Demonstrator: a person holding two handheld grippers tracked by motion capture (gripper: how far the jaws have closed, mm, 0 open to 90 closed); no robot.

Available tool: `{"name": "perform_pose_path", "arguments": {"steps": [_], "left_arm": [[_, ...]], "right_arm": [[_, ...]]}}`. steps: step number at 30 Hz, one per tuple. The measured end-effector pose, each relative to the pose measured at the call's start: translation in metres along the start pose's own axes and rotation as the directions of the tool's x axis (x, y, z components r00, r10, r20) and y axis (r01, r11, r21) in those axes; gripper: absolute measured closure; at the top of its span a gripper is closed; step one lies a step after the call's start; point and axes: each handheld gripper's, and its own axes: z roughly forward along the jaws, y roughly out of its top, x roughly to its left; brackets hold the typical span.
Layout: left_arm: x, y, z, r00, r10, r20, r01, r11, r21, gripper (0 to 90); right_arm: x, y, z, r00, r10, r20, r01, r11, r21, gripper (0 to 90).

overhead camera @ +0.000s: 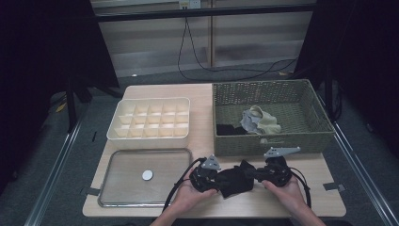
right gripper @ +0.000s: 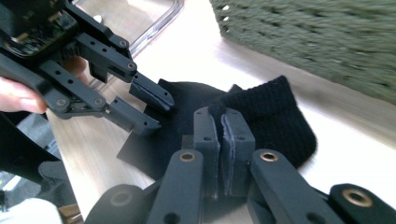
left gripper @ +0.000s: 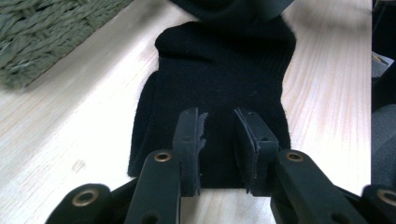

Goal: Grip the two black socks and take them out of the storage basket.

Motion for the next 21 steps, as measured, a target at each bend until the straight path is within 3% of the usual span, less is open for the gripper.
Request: {"name": "perform_pose_path", "arguments": {"steps": [8, 13, 16, 21], "left_arm": [[0.004, -0.007, -0.007, 0.9987, -0.047, -0.022, 0.046, 0.9986, -0.025, 71.2], [0.005, -0.009, -0.008, 0.9985, -0.05, -0.024, 0.049, 0.9983, -0.031, 71.1], [0.006, -0.009, -0.009, 0.9988, -0.046, -0.02, 0.045, 0.9986, -0.027, 71.1], [0.006, -0.009, -0.008, 0.9987, -0.043, -0.029, 0.042, 0.9985, -0.035, 71.2]], "right_arm": [[-0.008, -0.016, -0.026, 0.9984, 0.042, 0.036, -0.041, 0.998, -0.038, 85.7], [-0.015, -0.03, -0.041, 0.9948, 0.081, 0.061, -0.078, 0.995, -0.054, 85.2], [-0.014, -0.035, -0.043, 0.9951, 0.077, 0.062, -0.075, 0.996, -0.042, 79.4], [-0.015, -0.034, -0.048, 0.994, 0.083, 0.072, -0.077, 0.994, -0.074, 71.6]]}}
